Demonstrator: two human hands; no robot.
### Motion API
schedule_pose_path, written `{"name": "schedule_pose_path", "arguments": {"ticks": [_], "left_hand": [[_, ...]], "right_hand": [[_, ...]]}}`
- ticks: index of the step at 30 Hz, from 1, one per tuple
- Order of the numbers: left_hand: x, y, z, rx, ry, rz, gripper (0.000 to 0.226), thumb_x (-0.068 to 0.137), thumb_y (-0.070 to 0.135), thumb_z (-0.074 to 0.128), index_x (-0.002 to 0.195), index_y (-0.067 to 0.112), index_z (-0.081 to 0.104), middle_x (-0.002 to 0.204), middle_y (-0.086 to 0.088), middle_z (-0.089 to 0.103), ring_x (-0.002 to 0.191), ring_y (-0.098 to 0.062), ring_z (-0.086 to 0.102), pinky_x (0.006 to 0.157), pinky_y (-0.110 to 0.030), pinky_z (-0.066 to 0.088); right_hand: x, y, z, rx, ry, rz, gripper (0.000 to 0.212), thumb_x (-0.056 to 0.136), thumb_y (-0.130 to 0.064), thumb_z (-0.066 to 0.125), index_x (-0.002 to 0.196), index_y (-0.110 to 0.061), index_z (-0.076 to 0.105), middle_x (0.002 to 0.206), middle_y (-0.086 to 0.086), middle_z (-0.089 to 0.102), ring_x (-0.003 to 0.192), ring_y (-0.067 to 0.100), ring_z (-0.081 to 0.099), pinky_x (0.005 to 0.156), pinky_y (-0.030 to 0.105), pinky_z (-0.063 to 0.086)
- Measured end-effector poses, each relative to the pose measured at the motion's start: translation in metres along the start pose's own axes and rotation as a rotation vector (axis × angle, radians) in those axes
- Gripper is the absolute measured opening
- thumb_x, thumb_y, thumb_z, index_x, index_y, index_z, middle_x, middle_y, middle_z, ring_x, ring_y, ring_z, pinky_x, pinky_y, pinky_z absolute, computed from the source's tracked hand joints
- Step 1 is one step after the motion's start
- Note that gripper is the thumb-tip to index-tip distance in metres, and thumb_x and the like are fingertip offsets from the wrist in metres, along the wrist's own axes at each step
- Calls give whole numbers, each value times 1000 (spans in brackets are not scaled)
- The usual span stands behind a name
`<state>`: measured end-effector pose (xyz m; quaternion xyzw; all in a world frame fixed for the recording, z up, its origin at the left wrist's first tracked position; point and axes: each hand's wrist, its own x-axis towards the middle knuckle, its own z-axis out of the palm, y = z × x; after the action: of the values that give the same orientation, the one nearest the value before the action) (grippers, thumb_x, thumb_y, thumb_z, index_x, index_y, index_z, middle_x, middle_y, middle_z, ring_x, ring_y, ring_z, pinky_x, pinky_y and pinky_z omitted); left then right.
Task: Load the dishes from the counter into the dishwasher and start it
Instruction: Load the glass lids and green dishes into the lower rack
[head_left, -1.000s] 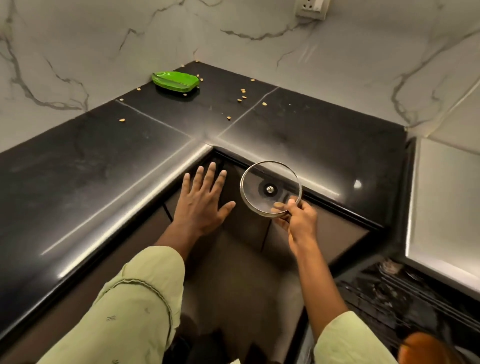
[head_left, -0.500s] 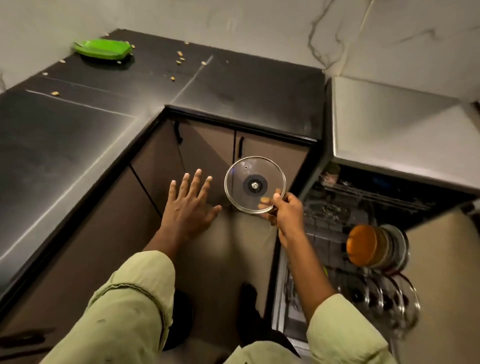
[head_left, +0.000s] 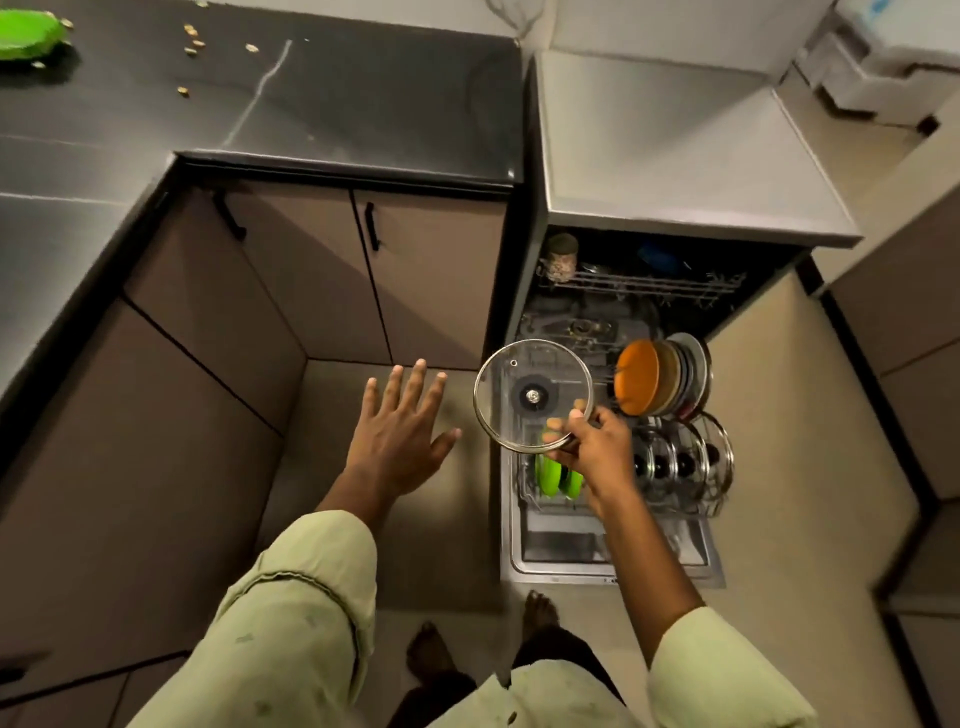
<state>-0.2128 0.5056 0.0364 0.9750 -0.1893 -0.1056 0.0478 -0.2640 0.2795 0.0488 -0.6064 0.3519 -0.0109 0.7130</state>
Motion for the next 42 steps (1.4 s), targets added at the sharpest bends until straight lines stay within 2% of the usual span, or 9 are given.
{"name": "schedule_pose_path", "arguments": {"ticks": [10,16,21,24,27,30,32,40,42], "left_hand": [[45,141,53,3,-234,169,74,101,57,31,159,23,-2,166,-8,-9,152,-31,-8,122,-52,-3],[76,218,104,-17,-360,201,73,102,54,31,159,24,-5,166,-7,-12,152,-30,-10,120,-53,-6],[97,255,170,-37,-517,217,71,103,53,27,157,26,-11,165,-4,-18,151,-28,-17,120,-53,-10],[122,268,214,-43,-591,234,71,104,49,28,157,25,-13,164,-4,-21,150,-27,-21,120,-54,-12],[148,279,258,-49,-626,257,70,104,45,29,157,25,-13,163,-4,-22,150,-27,-20,120,-54,-10],[165,289,310,-56,-680,268,71,104,47,30,157,26,-13,163,-3,-23,150,-27,-20,120,-54,-11],[170,298,347,-64,-731,272,74,103,50,33,157,27,-13,163,-3,-23,150,-26,-20,120,-54,-10],[182,312,436,-39,-820,277,82,102,53,34,154,25,-23,162,-5,-25,150,-29,-19,120,-56,-8],[180,312,446,-41,-831,269,85,102,52,37,152,27,-27,162,-6,-25,151,-29,-18,120,-55,-8]], "right_hand": [[45,30,-143,-116,135,130,15,98,-5,52,112,-6,58,89,12,65,72,19,64,49,26,56],[106,32,-211,-235,151,137,10,96,-4,57,94,-13,55,95,18,68,83,28,67,49,29,54],[164,64,-241,-423,203,130,21,92,-9,65,87,-25,53,97,18,68,83,30,67,63,43,58],[206,92,-248,-532,234,111,13,91,-12,67,96,-16,55,93,14,68,75,24,66,69,49,60],[246,126,-252,-649,245,104,16,90,-20,68,99,-11,59,88,6,69,80,25,68,76,52,58],[281,161,-251,-749,249,68,16,90,-22,69,94,-9,60,87,9,69,81,27,66,76,37,54],[301,183,-249,-806,246,62,14,91,-21,68,90,-12,58,86,8,67,80,23,63,71,25,42],[354,247,-233,-1032,286,-10,21,93,-27,65,99,-6,66,95,10,71,89,24,66,68,22,36],[363,253,-229,-1077,302,-22,22,93,-27,64,101,-7,66,97,11,71,92,25,66,71,25,41]]}}
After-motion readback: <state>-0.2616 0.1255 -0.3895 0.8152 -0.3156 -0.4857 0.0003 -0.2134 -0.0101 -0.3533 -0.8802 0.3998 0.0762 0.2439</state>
